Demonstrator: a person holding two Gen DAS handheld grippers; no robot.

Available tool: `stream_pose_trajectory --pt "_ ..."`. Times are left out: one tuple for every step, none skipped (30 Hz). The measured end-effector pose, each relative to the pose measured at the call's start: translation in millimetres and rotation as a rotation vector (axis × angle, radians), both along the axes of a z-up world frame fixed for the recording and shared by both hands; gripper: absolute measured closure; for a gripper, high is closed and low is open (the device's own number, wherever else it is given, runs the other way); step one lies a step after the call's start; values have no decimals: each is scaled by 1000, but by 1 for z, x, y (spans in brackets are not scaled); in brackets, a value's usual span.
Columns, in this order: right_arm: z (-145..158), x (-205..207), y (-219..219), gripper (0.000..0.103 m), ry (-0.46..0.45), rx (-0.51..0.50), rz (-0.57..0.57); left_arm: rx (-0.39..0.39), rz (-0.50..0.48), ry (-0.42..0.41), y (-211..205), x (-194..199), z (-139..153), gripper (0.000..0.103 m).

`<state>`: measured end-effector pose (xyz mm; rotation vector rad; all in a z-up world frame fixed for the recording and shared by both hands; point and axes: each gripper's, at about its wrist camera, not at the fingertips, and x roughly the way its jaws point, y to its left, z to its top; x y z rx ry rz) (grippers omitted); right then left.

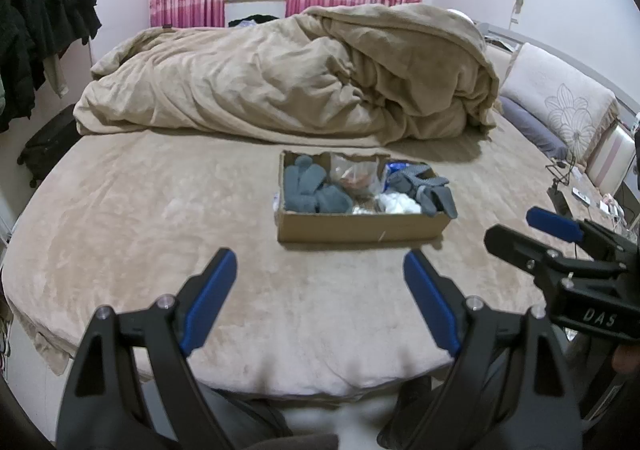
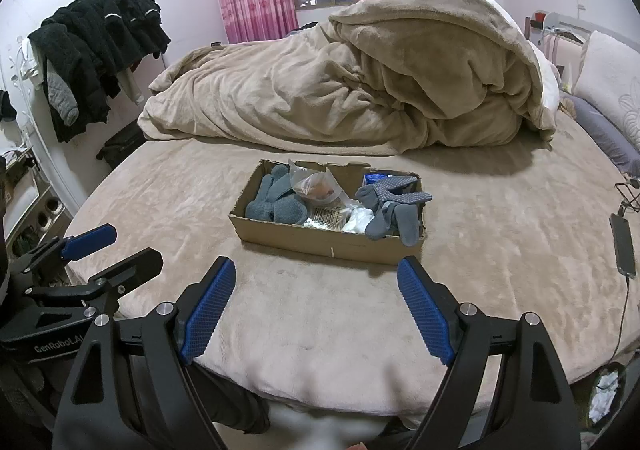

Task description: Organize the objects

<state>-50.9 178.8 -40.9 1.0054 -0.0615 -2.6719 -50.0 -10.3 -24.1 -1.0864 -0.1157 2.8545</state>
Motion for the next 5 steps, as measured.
stream_pose_trajectory --pt "-1 -1 -1 17 -2 0 1 0 -1 0 0 0 0 16" --pt "-1 -1 -2 17 -3 0 1 2 -4 1 0 -1 0 16" --pt "-3 -3 -2 17 -6 -2 0 3 -8 2 0 -2 -1 16" --pt "-4 -5 -3 17 -9 -4 1 5 -11 2 1 -2 -2 16" --pt "-5 -8 -4 17 -11 -6 2 5 -17 1 2 -4 -3 16"
